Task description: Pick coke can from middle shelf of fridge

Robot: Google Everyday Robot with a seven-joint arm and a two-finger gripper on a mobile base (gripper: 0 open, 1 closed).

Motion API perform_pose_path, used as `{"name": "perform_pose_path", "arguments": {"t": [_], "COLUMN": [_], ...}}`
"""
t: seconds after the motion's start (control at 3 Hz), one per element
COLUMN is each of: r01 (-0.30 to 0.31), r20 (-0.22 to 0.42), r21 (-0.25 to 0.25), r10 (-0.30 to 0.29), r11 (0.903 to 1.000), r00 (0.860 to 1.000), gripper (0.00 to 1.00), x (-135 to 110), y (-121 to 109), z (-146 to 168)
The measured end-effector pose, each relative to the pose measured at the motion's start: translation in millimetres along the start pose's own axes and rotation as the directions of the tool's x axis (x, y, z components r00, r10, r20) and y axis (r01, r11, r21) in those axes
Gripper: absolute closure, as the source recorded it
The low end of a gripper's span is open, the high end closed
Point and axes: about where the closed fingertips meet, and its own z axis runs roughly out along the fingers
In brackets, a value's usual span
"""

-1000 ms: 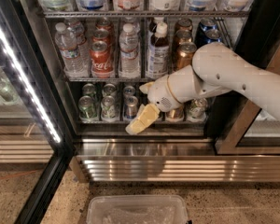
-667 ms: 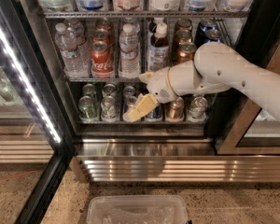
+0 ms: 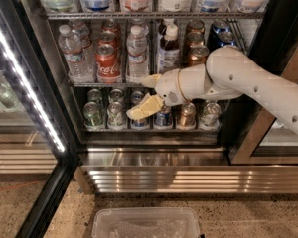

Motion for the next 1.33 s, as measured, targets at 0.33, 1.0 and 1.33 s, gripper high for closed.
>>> {"name": "perform_pose_path", "arguments": {"t": [0.33,1.0,1.33], "r01": [0.008,0.076,0.082], "r20": [-0.001,0.021,0.02], "r21": [0.018,-0.005,-0.01], "r10": [-0.008,-0.075,-0.082], "r11": [0.9998,0.9971,0.9966], "r00": [1.0,0.997,0.996], "gripper": [0.23,0.04,0.14], "x": [-0.9,-16.7,-18.0], "y": [4.3,-0.5,0.0], "z": [-2.6,26.1,29.0]}}
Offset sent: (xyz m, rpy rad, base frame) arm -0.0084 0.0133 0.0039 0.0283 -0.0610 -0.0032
